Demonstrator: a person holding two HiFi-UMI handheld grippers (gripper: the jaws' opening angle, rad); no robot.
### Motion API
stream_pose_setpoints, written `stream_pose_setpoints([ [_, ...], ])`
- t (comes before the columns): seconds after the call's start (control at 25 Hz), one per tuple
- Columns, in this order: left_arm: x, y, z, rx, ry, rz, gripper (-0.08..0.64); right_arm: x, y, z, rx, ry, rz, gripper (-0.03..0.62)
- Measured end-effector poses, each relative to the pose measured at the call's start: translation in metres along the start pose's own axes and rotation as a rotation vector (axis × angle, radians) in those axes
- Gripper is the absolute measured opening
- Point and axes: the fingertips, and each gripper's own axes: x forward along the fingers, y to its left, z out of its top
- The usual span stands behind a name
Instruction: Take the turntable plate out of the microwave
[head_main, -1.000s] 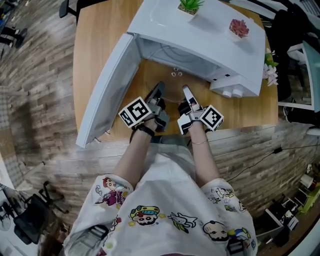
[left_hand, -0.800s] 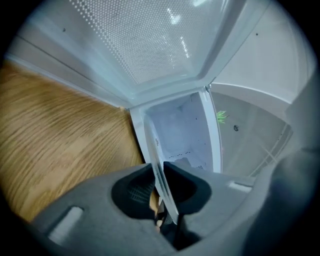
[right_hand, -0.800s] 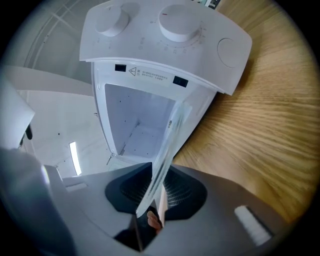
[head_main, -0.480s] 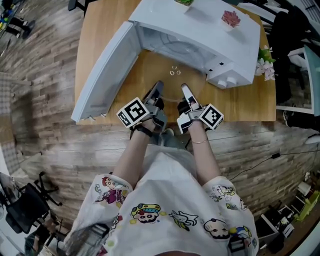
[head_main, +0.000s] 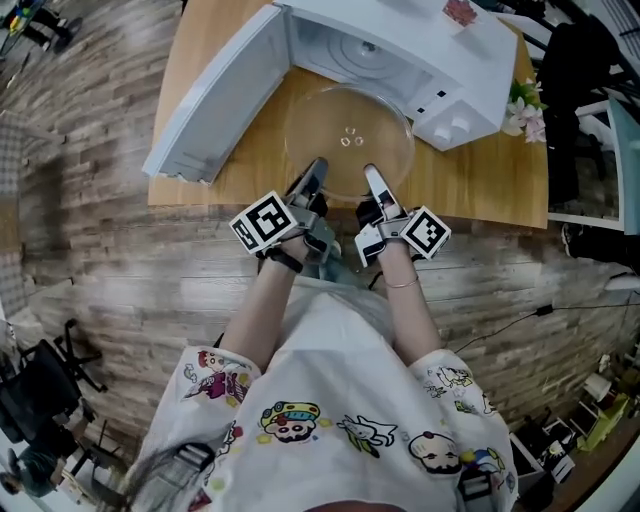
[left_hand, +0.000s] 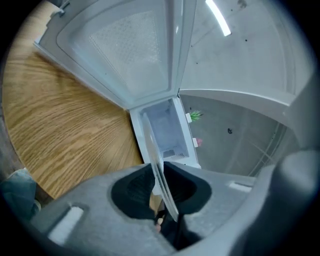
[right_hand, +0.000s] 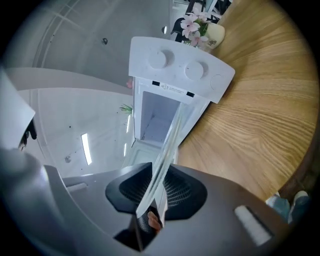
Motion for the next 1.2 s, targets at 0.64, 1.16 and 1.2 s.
stream_pose_setpoints([
  [0.64,-0.084,-0.054,-0.044,0.023,-0.014,-0.055,0.051,-0.077,0.062,-0.039,-0.062,0.044,0.072,0.084],
  [1.16,-0.103,-0.082,-0.071,0.029,0.068,-0.089,0.052,-0.113,0.085,-0.040,-0.110,0.069,0.084,0.084],
  [1.2,-0.101,-0.084,-0.071,0.030,0.076,-0.093,0.052,-0.112,0.087,-0.037,-0.112,0.067,0.083,0.085],
])
